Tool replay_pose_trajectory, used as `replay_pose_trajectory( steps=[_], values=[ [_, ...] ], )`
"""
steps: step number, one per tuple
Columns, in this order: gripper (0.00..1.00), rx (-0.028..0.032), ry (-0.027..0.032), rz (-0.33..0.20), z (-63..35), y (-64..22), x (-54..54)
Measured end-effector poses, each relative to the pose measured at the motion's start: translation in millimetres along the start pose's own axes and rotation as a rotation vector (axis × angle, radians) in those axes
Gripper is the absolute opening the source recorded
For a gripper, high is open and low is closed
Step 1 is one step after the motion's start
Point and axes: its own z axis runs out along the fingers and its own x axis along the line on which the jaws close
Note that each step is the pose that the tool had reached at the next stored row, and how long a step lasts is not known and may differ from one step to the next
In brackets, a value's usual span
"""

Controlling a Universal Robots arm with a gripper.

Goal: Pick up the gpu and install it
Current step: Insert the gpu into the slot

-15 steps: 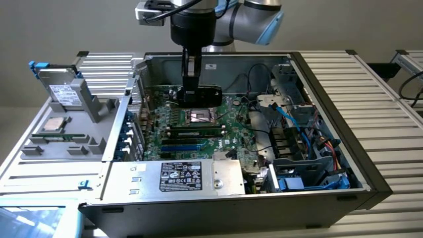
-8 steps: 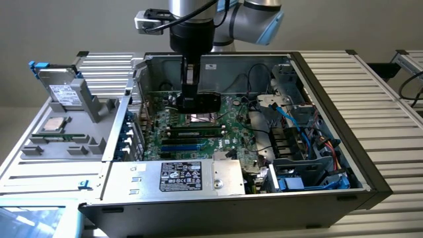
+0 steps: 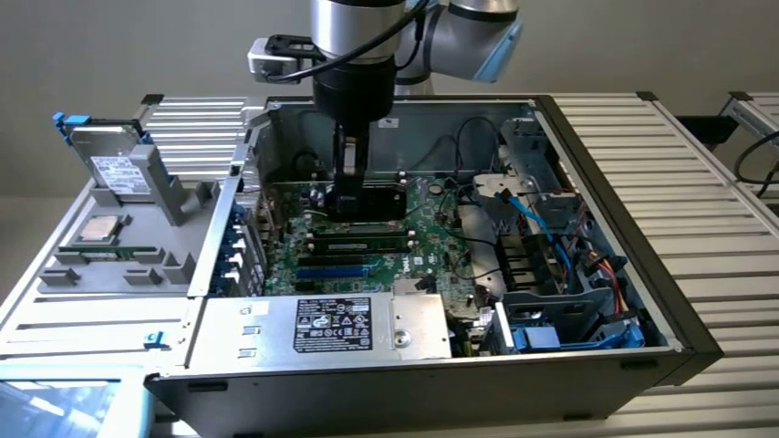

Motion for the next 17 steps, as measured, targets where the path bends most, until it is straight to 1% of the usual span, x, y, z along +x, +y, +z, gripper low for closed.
replay_pose_trajectory(
  steps=[5, 8, 10, 11, 13, 17],
  values=[
    [0.28, -0.0016, -0.0066, 0.020, 8.2, -0.9, 5.3],
    [0.28, -0.0036, -0.0172, 0.028, 10.8, -1.2, 8.5],
    [0.28, -0.0043, -0.0235, 0.029, 13.6, -1.7, 14.1],
    [0.28, -0.0046, -0.0256, 0.028, 15.7, -2.1, 17.4],
    [0.28, -0.0063, -0.0261, 0.028, 19.5, -2.5, 20.9],
    [0.28, -0.0084, -0.0270, 0.028, 26.7, -2.9, 22.4]
  ],
)
